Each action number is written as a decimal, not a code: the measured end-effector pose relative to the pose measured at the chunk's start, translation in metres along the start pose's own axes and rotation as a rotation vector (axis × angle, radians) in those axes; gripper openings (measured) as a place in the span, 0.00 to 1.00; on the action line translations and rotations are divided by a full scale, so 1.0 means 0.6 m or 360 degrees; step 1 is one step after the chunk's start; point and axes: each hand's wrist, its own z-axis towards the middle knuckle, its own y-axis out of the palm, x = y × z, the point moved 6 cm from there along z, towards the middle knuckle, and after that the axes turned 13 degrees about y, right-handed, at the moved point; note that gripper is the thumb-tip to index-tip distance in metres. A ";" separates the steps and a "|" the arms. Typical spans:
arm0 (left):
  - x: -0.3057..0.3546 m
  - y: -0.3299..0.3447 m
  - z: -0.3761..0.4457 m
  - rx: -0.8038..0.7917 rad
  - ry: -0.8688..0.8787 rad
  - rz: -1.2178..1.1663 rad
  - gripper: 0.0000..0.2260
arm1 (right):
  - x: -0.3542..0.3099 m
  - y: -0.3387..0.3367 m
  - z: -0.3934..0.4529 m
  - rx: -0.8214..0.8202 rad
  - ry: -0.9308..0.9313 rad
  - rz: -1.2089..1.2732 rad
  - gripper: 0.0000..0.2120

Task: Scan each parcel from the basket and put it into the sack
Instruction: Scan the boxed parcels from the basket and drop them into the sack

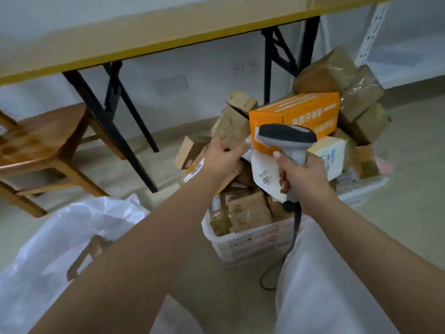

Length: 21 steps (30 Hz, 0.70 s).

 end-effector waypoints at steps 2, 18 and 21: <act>0.030 0.046 0.011 -0.0102 0.0082 0.0016 0.43 | 0.001 -0.037 0.011 0.0081 -0.0015 0.0090 0.13; 0.063 0.153 0.080 -0.0172 0.0073 0.0148 0.48 | 0.043 -0.144 0.052 0.0246 0.0145 0.0413 0.12; 0.060 0.141 0.081 -0.0135 0.0093 0.0121 0.53 | 0.043 -0.145 0.052 0.0264 0.0127 0.0417 0.12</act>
